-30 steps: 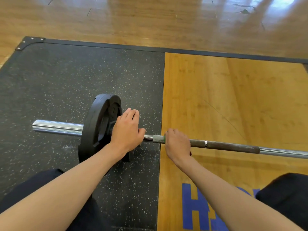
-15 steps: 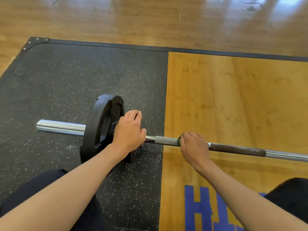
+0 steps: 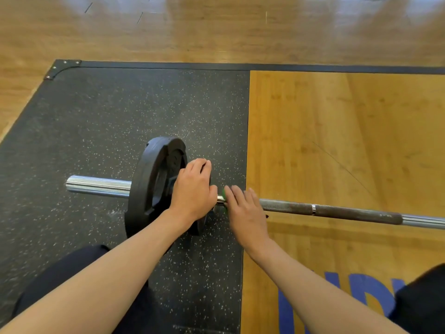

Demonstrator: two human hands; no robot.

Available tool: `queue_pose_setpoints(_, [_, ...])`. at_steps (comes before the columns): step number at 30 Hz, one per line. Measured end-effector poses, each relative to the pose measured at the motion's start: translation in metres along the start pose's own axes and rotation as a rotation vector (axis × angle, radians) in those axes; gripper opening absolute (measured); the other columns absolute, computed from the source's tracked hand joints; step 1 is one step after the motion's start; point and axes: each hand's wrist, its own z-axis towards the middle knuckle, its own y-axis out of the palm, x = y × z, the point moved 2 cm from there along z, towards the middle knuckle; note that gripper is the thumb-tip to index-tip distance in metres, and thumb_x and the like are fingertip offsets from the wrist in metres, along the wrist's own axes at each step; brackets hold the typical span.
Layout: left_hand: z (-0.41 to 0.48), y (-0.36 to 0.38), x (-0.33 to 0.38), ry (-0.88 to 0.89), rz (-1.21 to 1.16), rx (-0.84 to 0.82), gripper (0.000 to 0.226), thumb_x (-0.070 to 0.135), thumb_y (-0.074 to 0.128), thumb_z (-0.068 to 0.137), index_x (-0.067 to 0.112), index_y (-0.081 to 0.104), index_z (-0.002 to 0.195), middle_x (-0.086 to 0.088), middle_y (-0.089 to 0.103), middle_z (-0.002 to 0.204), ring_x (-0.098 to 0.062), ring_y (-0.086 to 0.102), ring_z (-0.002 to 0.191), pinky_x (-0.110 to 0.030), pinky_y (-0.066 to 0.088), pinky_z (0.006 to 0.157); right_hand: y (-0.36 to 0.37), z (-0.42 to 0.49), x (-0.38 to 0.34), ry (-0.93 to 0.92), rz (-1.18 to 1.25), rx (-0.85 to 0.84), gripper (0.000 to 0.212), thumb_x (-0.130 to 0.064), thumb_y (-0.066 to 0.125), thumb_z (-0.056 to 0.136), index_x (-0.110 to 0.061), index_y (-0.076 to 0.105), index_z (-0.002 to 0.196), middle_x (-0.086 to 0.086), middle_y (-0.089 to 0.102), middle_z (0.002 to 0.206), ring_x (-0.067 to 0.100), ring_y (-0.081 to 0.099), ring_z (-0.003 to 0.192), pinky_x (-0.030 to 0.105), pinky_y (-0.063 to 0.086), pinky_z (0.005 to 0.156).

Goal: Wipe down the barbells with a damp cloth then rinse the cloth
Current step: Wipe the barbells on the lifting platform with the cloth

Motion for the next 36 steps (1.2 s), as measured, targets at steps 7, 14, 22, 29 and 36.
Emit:
queue_pose_setpoints(7, [-0.004, 0.000, -0.002, -0.023, -0.136, -0.020, 0.071, 0.025, 0.036, 0.086, -0.003, 0.035, 0.150, -0.019, 0.039, 0.155, -0.030, 0.024, 0.151, -0.038, 0.020, 0.122, -0.030, -0.021, 0.069, 0.246, -0.135, 0.096, 0.030, -0.022, 0.040, 0.100, -0.011, 0.068, 0.108, 0.005, 0.068, 0.101, 0.026, 0.064, 0.094, 0.050, 0.039, 0.112])
queue_pose_setpoints(14, [-0.002, -0.002, -0.004, -0.014, -0.270, -0.026, 0.059, 0.005, 0.044, 0.097, -0.003, 0.028, 0.154, -0.016, 0.029, 0.160, -0.024, 0.014, 0.154, -0.024, 0.007, 0.119, -0.015, 0.035, -0.007, 0.259, -0.083, -0.107, 0.019, -0.012, 0.060, 0.091, -0.013, 0.058, 0.072, 0.004, 0.059, 0.070, 0.022, 0.045, 0.058, 0.031, 0.030, 0.056])
queue_pose_setpoints(22, [-0.004, 0.003, -0.005, 0.010, -0.219, -0.007, 0.061, 0.007, 0.050, 0.094, -0.003, 0.033, 0.152, -0.018, 0.036, 0.156, -0.027, 0.020, 0.152, -0.031, 0.013, 0.121, -0.011, -0.018, 0.033, -0.069, -0.086, 0.059, 0.041, -0.019, 0.056, 0.102, -0.010, 0.053, 0.142, 0.007, 0.057, 0.137, 0.026, 0.054, 0.117, 0.043, 0.038, 0.112])
queue_pose_setpoints(29, [0.000, 0.003, -0.004, -0.007, -0.194, 0.000, 0.063, 0.010, 0.053, 0.092, -0.002, 0.035, 0.151, -0.017, 0.037, 0.156, -0.027, 0.022, 0.152, -0.037, 0.020, 0.122, -0.035, -0.004, 0.077, 0.369, -0.150, 0.084, 0.036, -0.027, 0.037, 0.095, -0.016, 0.067, 0.077, 0.001, 0.065, 0.074, 0.023, 0.059, 0.066, 0.051, 0.041, 0.107])
queue_pose_setpoints(36, [-0.001, 0.002, -0.001, -0.021, -0.188, 0.020, 0.062, 0.009, 0.056, 0.090, -0.004, 0.039, 0.149, -0.019, 0.041, 0.153, -0.030, 0.025, 0.151, -0.037, 0.021, 0.121, -0.013, 0.029, 0.015, 0.362, -0.079, -0.024, 0.040, -0.025, 0.027, 0.090, -0.017, 0.056, 0.064, 0.003, 0.058, 0.062, 0.021, 0.038, 0.052, 0.031, 0.030, 0.057])
